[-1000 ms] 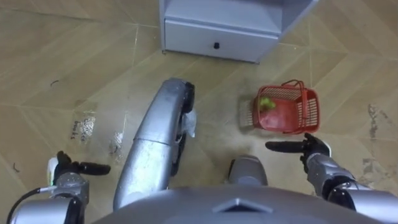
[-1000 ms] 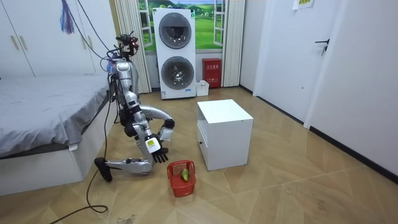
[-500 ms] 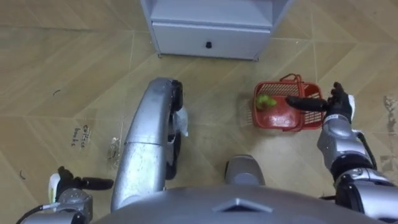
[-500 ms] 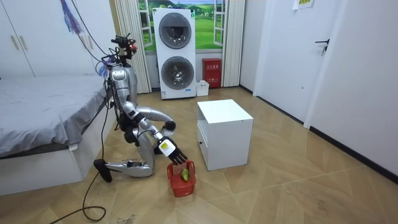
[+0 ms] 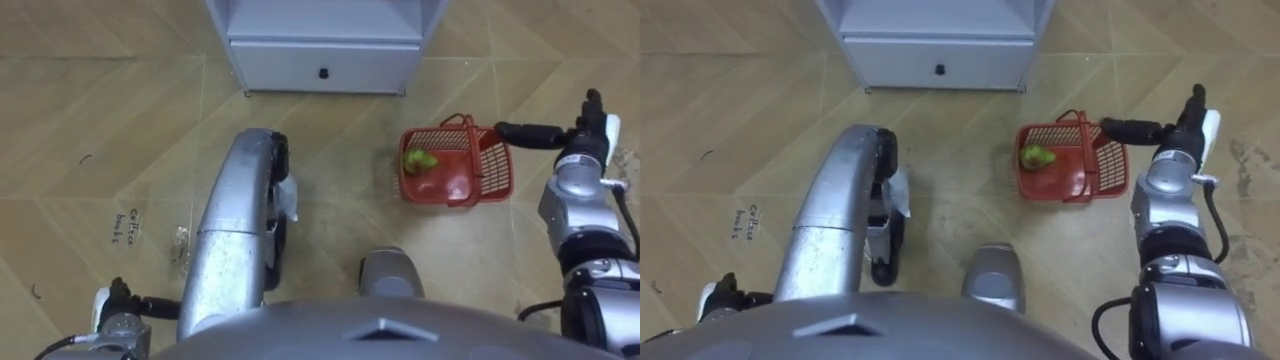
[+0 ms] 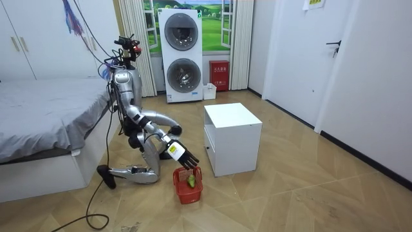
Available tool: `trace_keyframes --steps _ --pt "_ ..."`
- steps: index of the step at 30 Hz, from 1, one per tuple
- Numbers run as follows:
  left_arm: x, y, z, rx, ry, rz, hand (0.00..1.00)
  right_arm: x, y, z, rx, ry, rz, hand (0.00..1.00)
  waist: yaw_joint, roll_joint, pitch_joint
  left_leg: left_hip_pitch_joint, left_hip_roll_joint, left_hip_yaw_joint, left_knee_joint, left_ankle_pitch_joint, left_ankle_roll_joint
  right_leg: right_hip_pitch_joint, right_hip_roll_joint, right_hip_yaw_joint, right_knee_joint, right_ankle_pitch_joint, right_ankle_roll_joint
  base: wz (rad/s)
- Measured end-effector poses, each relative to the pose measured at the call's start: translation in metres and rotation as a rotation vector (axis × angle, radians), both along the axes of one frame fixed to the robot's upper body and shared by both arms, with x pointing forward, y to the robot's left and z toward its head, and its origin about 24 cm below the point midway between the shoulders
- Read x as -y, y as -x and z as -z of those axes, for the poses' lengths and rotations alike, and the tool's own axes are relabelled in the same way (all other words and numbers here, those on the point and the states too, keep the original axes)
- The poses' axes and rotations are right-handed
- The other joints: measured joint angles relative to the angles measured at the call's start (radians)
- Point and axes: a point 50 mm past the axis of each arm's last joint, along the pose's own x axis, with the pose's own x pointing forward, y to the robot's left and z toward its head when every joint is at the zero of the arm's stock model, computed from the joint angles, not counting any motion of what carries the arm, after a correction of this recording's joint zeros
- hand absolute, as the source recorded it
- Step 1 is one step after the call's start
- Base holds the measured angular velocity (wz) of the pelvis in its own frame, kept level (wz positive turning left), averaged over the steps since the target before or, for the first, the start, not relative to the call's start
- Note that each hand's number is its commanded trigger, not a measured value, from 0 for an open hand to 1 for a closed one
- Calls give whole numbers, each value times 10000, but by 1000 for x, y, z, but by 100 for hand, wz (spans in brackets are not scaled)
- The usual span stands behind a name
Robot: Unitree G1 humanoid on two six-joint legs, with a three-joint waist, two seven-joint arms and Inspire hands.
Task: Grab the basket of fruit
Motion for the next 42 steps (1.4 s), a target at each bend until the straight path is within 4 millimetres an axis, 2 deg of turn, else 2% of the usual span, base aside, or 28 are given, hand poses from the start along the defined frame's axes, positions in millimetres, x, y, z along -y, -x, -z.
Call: trace_keyframes --steps 4,5,12,14,16,19,20,25,31,38,42 --pt "2 -3 1 -1 202 276 0 0 -8 -1 -25 -396 123 0 236 142 54 -85 -6 -3 1 10 -10 -39 18 -38 2 -2 4 3" --pt "2 -3 1 -19 233 316 0 1 -8 -1 -66 -410 100 0 272 170 45 -127 -11 0 1 16 -10 -75 13 -40 4 -2 4 5" --pt "-1 -4 0 -132 441 335 0 7 -4 4 -667 -353 -308 0 858 316 103 -666 17 27 5 65 -14 -688 9 14 80 -10 20 2" --pt "0 -5 0 -134 467 412 0 6 -3 5 -840 -292 -571 0 988 364 131 -779 24 37 -5 88 -19 -825 2 17 113 -13 26 2" --pt "1 -4 1 -225 525 549 0 9 -5 3 -919 -247 -709 0 1013 520 188 -845 24 74 -15 126 28 -873 -42 -6 127 -18 37 4" --pt "1 -1 1 -321 521 611 0 13 -4 3 -1019 -282 -527 0 1080 689 184 -869 24 100 -16 132 40 -891 -44 -1 131 -23 47 0" --pt "1 -1 1 -333 518 604 0 14 -2 5 -1107 -317 -429 0 1201 743 170 -905 48 114 -16 136 42 -960 -63 23 157 -27 53 -4" --pt "0 1 1 -478 574 696 0 18 6 10 -1393 -672 -196 0 1540 836 181 -1046 47 179 -76 211 31 -1159 -148 7 227 -39 70 0" --pt "0 2 1 -642 858 733 0 21 10 13 -1609 -1023 -307 0 1564 1099 153 -1282 32 262 -118 383 89 -1385 -222 26 347 -50 89 4" --pt "-9 2 -2 -696 887 814 0 34 19 13 -1853 -1399 -5 0 1601 1155 148 -1425 133 357 -150 407 78 -1666 -192 134 447 -73 133 -2" --pt "-8 2 -1 -788 1060 999 0 43 29 15 -2145 -1530 416 0 1757 1156 155 -1455 216 462 -187 408 80 -1806 -224 266 499 -74 134 -2"
